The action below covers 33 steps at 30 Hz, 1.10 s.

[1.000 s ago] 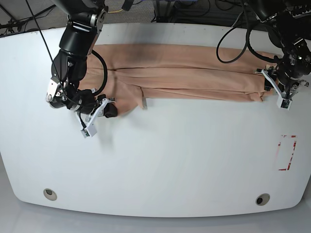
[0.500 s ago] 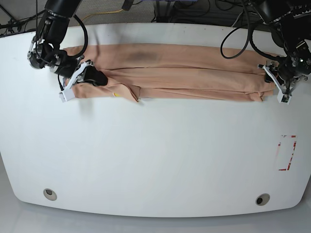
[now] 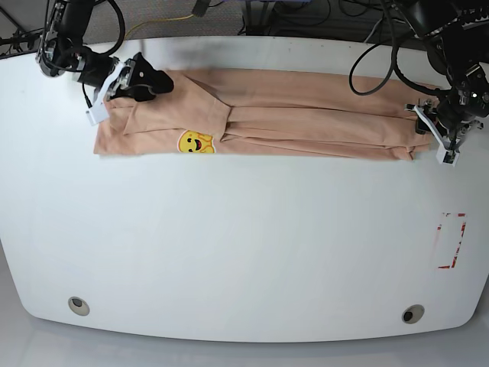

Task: Fold the T-shirt properly
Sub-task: 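Press the folded shirt ends with both grippers and release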

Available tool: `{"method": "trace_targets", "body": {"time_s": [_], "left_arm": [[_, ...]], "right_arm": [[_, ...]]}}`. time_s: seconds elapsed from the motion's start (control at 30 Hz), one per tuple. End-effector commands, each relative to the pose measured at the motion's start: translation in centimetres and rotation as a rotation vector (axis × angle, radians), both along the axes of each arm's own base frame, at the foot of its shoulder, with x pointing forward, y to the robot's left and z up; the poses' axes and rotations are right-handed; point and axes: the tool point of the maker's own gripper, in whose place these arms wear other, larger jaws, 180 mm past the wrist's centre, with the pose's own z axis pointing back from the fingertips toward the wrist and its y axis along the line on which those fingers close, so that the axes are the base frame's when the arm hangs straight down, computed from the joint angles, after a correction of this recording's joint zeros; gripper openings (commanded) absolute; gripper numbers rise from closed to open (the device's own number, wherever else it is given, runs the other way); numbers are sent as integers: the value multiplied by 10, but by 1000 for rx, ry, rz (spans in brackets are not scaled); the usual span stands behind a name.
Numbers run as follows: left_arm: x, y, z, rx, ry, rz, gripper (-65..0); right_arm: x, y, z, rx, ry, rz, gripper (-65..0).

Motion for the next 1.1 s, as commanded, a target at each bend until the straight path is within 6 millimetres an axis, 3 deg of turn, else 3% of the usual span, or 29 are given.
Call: {"method": "trace_targets", "body": {"time_s": [0.0,0.13,0.27,0.4,0.5,0.67,0.8,1.07], "left_arm": [[12,4,16,10,-62,-5,-408],[20,-3,22,-51,-89,-3,-407],[11,7,26,-145,-93,69,-401],[19,1,16,-263,-73,94,-278],[10,15,7,-280,-43,142,-201],[3,19,-7,-324,-15,180,-199],[2,38,-1,-293,-21,192,-200],[1,20,-27,-351,38,161,-203]], "right_arm": [[12,-13,14,-18,-62,-25,-51],[16,-16,14,-25,-66,-38,-94],[28,-9,11,-44,-81,-42,-147],[40,0,1,-89,-80,-45,-200],[41,4,-11,-140,-48,-41,-222],[43,-6,-24,-250,-13,-29,-220],[39,-2,-33,-270,15,-27,-225],[38,-3,-35,-284,23,-25,-225]]}}
